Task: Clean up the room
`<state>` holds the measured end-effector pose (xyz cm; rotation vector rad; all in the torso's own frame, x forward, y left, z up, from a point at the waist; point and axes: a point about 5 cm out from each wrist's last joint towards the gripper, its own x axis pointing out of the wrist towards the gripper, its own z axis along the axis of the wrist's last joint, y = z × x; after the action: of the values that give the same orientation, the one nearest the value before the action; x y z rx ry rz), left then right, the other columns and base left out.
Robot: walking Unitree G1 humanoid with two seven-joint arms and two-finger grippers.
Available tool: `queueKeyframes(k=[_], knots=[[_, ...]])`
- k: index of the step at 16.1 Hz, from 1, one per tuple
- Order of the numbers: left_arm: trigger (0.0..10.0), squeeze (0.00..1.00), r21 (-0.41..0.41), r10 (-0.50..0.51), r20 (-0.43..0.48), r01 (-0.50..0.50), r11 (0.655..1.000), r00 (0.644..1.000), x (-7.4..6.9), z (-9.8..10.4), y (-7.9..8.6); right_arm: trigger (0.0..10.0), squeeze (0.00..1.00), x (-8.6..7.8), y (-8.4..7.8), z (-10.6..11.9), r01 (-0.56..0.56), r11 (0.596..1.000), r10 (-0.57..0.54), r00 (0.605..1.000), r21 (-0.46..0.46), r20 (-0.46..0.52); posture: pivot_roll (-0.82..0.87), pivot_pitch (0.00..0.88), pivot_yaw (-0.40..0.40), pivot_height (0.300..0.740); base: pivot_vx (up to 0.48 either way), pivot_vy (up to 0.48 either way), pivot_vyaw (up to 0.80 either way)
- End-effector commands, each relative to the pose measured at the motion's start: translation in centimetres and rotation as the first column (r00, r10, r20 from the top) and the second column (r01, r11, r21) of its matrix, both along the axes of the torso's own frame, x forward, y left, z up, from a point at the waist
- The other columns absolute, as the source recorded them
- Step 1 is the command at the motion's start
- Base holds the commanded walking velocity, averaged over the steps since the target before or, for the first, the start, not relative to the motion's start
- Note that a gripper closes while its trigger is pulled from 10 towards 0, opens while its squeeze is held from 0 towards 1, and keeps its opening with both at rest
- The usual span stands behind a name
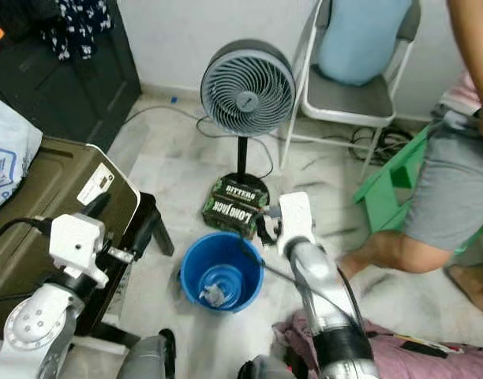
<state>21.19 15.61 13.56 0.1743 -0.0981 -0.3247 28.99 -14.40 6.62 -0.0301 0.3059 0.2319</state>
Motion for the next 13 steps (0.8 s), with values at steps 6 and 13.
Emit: queueKeyframes(k=[6,13], knots=[[10.0,0.00,-0.013,0.069,0.015,-0.069,0.998,0.998,0.4,-1.3,0.2,10.0,0.00,-2.4,-0.8,3.0,0.024,0.995,-0.039,0.988,0.099,0.152,-0.01,0.018,-0.051,0.740,0.000,0.000,0.00],[10.0,0.00,-0.034,0.132,-0.004,-0.133,0.991,0.991,0.7,-2.3,-0.1,10.0,0.00,-4.9,-1.4,3.4,0.043,0.997,-0.054,0.982,0.067,0.180,-0.02,0.000,-0.035,0.740,0.000,0.000,0.23]])
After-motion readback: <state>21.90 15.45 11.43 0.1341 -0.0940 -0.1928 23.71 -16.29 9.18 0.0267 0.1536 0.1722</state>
